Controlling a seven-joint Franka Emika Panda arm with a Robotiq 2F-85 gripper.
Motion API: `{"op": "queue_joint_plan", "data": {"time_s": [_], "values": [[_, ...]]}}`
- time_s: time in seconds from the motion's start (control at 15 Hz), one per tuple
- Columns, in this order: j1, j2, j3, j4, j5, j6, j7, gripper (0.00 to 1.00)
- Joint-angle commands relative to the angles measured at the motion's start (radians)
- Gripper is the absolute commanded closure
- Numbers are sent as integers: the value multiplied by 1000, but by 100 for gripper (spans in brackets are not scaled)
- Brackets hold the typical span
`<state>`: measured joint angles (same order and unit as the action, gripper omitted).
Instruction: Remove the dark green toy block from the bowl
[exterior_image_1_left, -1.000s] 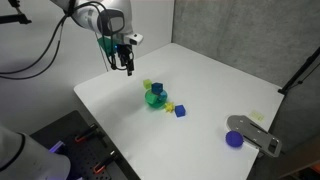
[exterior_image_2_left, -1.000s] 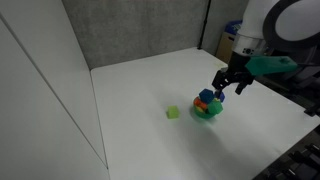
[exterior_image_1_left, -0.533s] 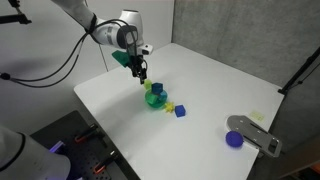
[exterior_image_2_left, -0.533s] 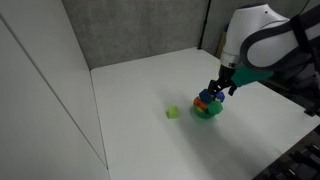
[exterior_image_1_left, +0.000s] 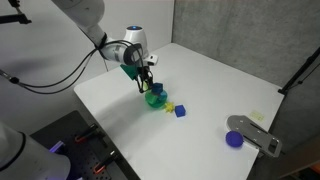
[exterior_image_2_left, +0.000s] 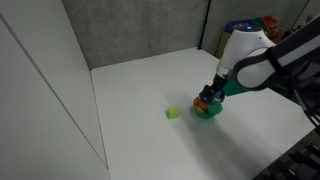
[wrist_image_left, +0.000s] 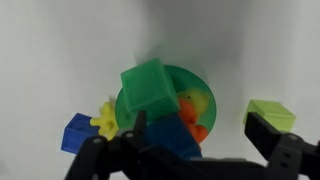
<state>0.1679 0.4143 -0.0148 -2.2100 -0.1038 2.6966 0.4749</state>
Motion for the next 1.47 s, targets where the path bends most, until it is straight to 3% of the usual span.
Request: {"op": "queue_joint_plan", "data": {"time_s": [0.0,0.53,1.4], "values": [[36,55,-61,24,-4,54,19,0],[91,132,-124,30,-12,71,-12,0],[243,190,-293,31,-167,140,43,0]]}}
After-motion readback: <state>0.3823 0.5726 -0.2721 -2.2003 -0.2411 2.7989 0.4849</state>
